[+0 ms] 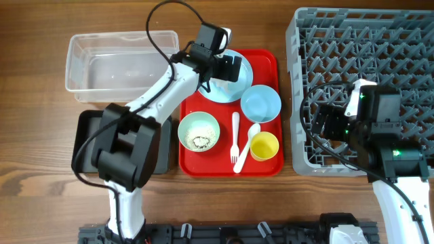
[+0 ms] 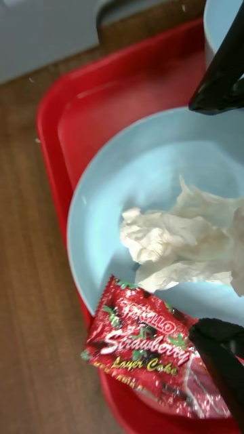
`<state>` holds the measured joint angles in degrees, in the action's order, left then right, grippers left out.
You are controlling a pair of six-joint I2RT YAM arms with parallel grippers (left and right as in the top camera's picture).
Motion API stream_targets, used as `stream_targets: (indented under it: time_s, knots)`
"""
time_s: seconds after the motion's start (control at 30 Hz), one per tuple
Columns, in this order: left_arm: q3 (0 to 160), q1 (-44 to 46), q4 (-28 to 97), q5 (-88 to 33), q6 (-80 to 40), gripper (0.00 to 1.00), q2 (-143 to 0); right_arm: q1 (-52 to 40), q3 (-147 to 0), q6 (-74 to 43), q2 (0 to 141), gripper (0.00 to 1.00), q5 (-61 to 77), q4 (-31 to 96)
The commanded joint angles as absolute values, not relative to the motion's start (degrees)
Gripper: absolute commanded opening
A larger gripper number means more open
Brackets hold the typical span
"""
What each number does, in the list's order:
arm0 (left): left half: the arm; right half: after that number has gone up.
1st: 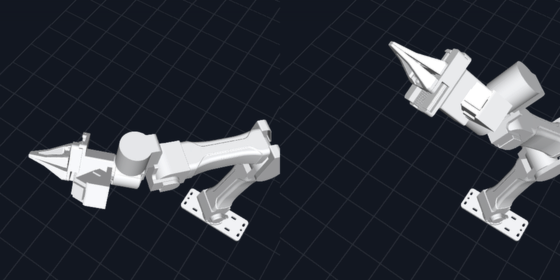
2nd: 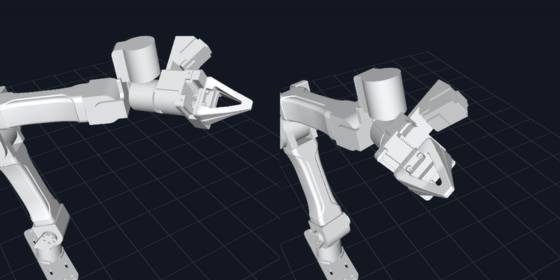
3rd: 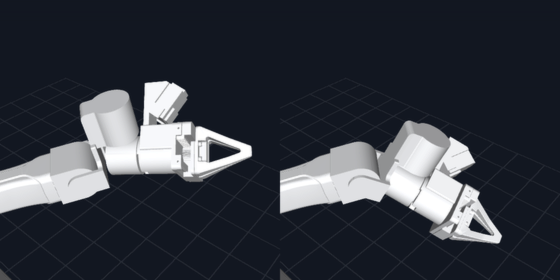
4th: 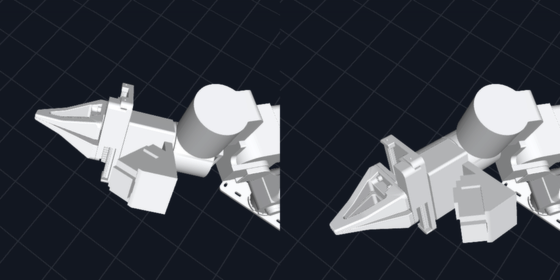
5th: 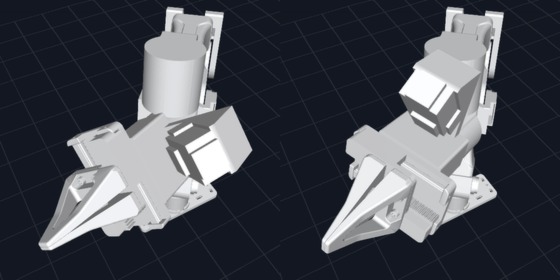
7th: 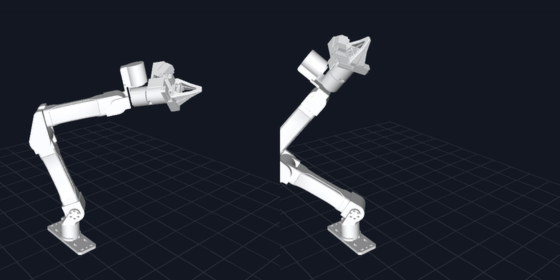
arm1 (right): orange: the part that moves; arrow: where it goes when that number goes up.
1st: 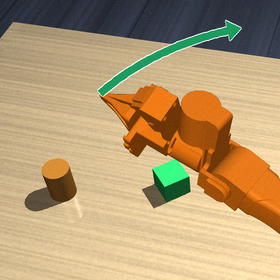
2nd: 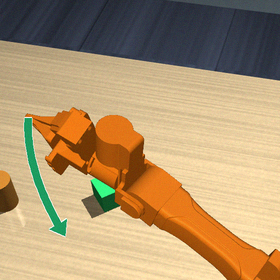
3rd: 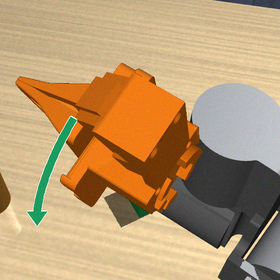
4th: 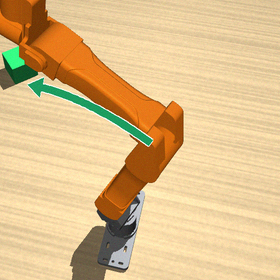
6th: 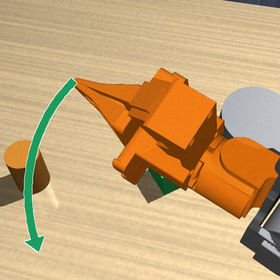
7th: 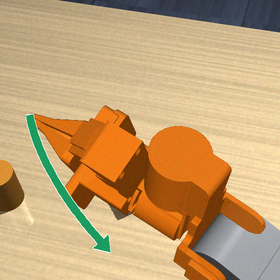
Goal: Sort waste into correct bins and load items into the dishwasher rack
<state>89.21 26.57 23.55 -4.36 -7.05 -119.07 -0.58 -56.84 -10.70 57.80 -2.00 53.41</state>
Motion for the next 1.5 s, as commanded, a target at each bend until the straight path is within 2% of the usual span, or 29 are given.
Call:
stream_targets:
  time_s: [0.0,0.07,0.13,0.2,0.23,0.27,0.37,0.6,0.77,0.97,1.13,1.17,1.23,1.3,1.33,1.47]
  knots:
    - [90.1,26.6,24.0,-3.9,-6.0,0.96,-121.7,-0.4,-58.2,-11.6,57.2,1.00,-3.0,53.5]
    - [90.1,26.6,24.5,-3.9,-6.0,0.92,-122.8,-0.4,-58.2,-11.6,57.2,1.00,-3.0,53.4]
    - [90.1,26.8,25.3,-4.0,-6.0,0.69,-123.1,-0.4,-58.2,-11.6,57.2,1.00,-3.0,53.4]
    - [90.0,27.0,26.0,-4.0,-6.0,0.60,-123.5,-0.4,-58.2,-11.6,57.2,1.00,-3.0,53.4]
    - [90.0,27.2,26.4,-3.9,-6.0,0.52,-123.6,-0.4,-58.2,-11.6,57.2,1.00,-3.0,53.3]
    - [90.0,27.2,26.8,-4.0,-6.0,0.37,-123.5,-0.4,-58.2,-11.6,57.2,1.00,-3.0,53.3]
    - [90.0,27.2,27.2,-3.9,-6.0,0.04,-123.1,-0.4,-58.2,-11.6,57.2,1.00,-3.0,53.3]
    - [90.0,26.7,27.4,1.7,-6.0,0.04,-112.4,-0.4,-58.2,-11.5,57.2,1.00,-3.3,53.3]
    - [90.0,21.1,25.8,3.7,-6.4,0.04,-104.3,-0.4,-58.2,-10.6,57.2,1.00,-3.5,53.2]
    - [90.0,11.4,28.1,3.8,-6.4,0.04,-104.3,-0.4,-58.2,-10.6,57.2,1.00,-3.5,53.2]
    - [90.0,7.3,31.6,3.7,-6.4,0.04,-104.3,-0.4,-58.2,-10.5,57.2,1.00,-3.5,53.1]
    - [90.0,6.8,32.6,3.7,-6.4,0.07,-104.6,-0.4,-58.2,-10.5,57.2,1.00,-3.5,53.1]
    - [90.0,6.3,34.6,4.1,-6.4,0.20,-105.2,-0.4,-58.2,-10.5,57.2,1.00,-3.5,53.1]
    - [90.0,6.1,35.9,4.4,-6.4,0.56,-105.6,-0.4,-58.2,-10.5,57.2,1.00,-3.5,53.2]
    - [90.0,6.2,35.8,4.4,-6.4,0.67,-105.6,-0.4,-58.2,-10.5,57.2,1.00,-3.5,53.2]
    - [90.0,9.8,31.5,-0.7,-6.4,0.76,-104.5,-0.4,-58.2,-10.5,57.2,1.00,-3.5,53.1]
